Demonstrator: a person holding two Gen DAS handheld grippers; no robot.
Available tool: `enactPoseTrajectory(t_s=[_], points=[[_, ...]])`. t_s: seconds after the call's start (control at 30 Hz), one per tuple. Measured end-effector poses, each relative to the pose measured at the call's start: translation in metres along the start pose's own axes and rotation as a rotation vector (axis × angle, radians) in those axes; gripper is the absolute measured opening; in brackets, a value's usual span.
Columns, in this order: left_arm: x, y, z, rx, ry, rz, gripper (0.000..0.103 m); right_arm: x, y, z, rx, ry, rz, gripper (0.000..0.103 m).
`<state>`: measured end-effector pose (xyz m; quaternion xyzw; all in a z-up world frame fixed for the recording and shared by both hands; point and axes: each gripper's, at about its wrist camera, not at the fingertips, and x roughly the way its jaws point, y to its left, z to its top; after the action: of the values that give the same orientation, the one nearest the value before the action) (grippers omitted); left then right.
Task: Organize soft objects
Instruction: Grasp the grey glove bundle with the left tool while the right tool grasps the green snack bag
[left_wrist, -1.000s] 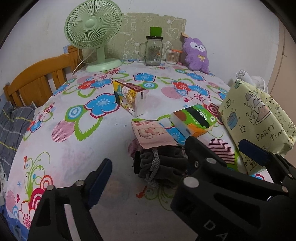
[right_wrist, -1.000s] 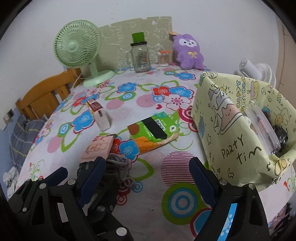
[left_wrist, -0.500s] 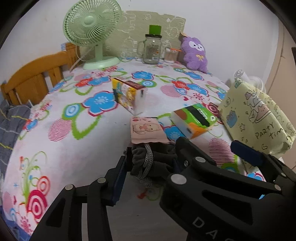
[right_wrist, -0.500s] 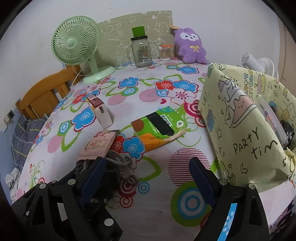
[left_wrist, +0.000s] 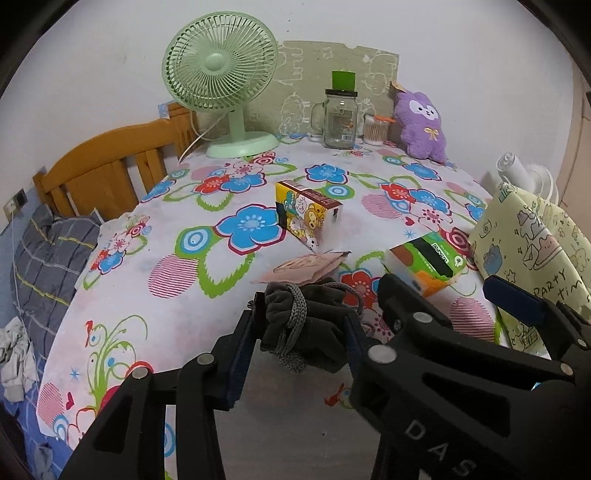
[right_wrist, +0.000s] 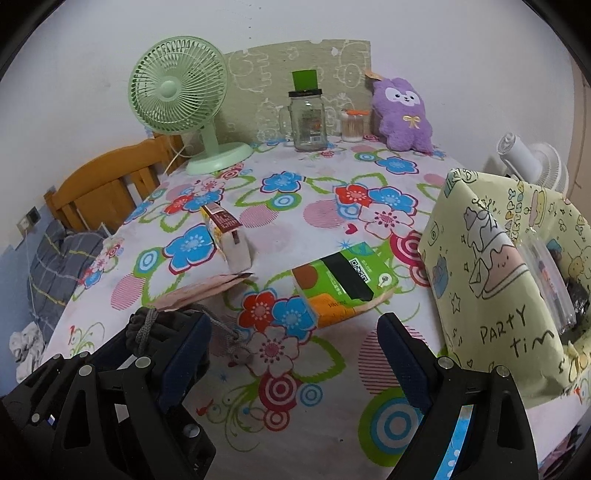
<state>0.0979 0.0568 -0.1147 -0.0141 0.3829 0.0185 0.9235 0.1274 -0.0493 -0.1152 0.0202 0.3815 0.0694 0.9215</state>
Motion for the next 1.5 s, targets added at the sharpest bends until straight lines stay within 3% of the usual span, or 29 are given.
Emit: enactPoseTrajectory(t_s=[0.43,0.83,1.03,1.2,1.5], points=[[0.028,-0.011,0.013,0.005,0.047,-0.079,0.048,0.024,-0.015,0.014,0.021,0.023,-0.040,0.093],[0.044,-0.015,0.016,0.044,0.079,-0.073,0.048,0.052,-0.023,0.015,0.017,0.085,-0.024,0.093],[0.045,-0.016,0.016,0.055,0.079,-0.065,0.048,0.064,-0.031,0.014,0.042,0.129,-0.040,0.076],[0.044,-0.017,0.015,0.044,0.083,-0.065,0.048,0.062,-0.027,0.014,0.024,0.130,-0.021,0.056],[0.033,-0.021,0.009,0.050,0.081,-0.053,0.046,0.047,-0.023,0.009,-0.007,0.124,0.013,0.047]])
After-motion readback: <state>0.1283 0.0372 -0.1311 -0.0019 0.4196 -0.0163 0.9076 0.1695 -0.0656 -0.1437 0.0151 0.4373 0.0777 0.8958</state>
